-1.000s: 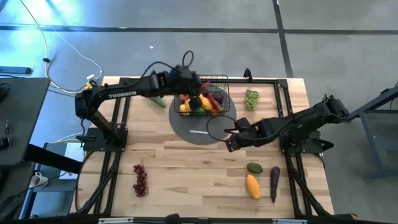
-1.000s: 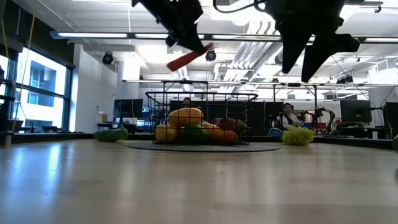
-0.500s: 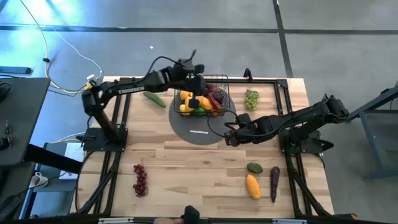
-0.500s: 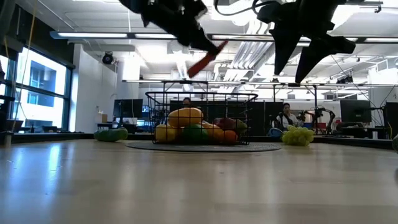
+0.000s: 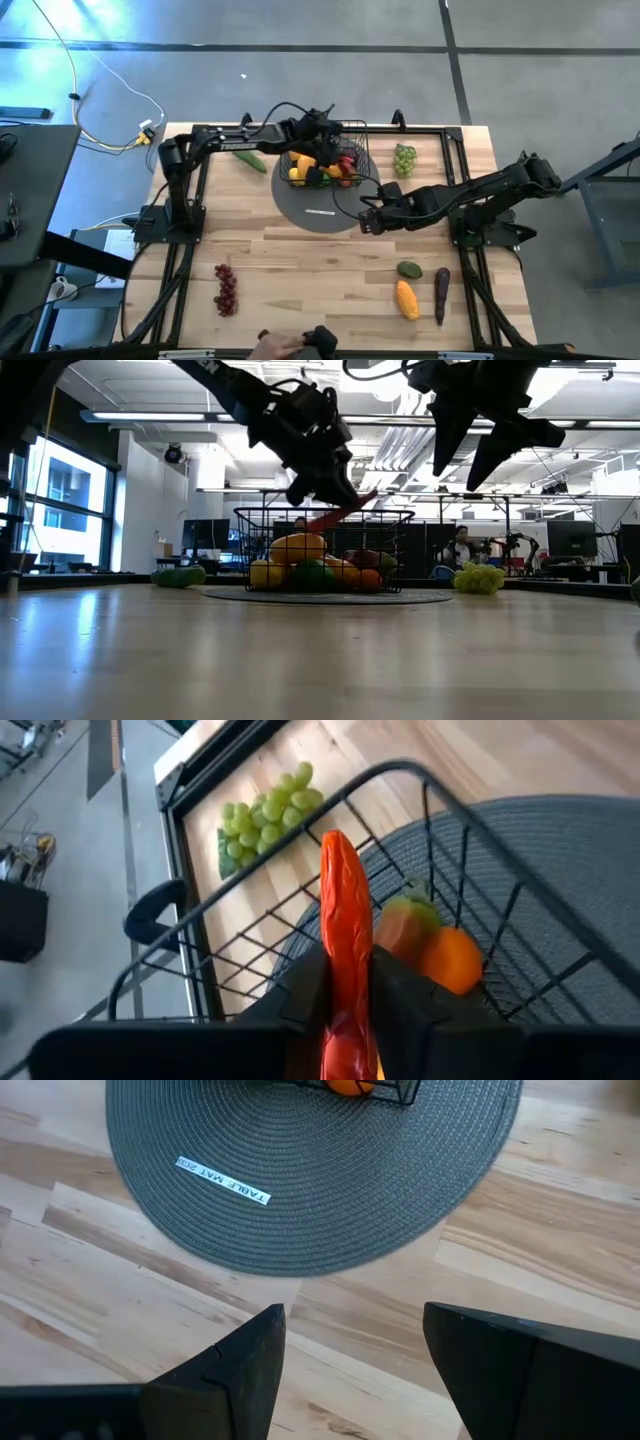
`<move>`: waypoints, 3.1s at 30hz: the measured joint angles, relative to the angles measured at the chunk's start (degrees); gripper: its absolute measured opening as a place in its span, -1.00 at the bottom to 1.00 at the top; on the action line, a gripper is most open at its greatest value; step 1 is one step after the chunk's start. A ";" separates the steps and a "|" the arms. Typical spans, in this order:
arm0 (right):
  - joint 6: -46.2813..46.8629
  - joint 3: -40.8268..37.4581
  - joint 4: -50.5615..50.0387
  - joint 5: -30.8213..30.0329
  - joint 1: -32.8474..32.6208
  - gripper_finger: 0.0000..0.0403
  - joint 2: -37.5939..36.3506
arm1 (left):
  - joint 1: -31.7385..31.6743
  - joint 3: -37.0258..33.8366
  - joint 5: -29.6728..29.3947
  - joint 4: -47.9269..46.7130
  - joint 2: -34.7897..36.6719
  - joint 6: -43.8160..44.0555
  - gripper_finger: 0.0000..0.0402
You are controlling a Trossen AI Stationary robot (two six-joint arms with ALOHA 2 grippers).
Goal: Build produce basket
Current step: Put the orange carrot into the basket, then adjust the basket on the table
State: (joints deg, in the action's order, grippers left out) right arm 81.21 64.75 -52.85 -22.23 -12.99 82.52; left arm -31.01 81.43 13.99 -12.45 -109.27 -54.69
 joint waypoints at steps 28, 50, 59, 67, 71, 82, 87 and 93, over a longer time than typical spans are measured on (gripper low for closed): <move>0.79 0.00 0.36 2.82 0.00 0.09 0.00 | 5.53 3.01 -20.34 -1.26 0.45 7.75 -0.08; 0.81 0.00 -0.77 3.62 0.17 0.09 0.00 | 10.83 7.50 -11.10 -38.24 4.33 32.60 -0.15; -0.24 0.00 -1.31 3.60 0.17 0.09 0.00 | 13.91 3.60 -26.46 -37.51 4.24 34.57 -0.15; -0.22 0.00 -1.28 3.60 0.17 0.09 0.00 | 13.03 0.63 -29.02 -37.73 4.23 34.57 -0.15; -0.22 0.00 -1.28 3.60 0.17 0.09 0.00 | 11.86 0.63 -31.87 -37.01 4.22 33.55 -0.15; -0.07 0.00 -0.91 3.60 0.20 0.09 0.00 | 7.93 0.63 -32.86 -37.17 4.26 33.50 -0.15; -0.04 0.00 -0.87 3.58 0.20 0.09 0.00 | 8.85 0.63 -31.87 -37.74 5.55 33.51 -0.15; 0.12 0.00 -0.87 3.41 0.22 0.09 0.00 | 10.53 0.63 -29.48 -37.92 6.17 33.68 -0.15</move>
State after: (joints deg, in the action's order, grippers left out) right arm 81.33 64.75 -53.71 -18.82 -12.78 82.52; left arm -20.48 82.06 -15.49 -50.38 -103.09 -21.01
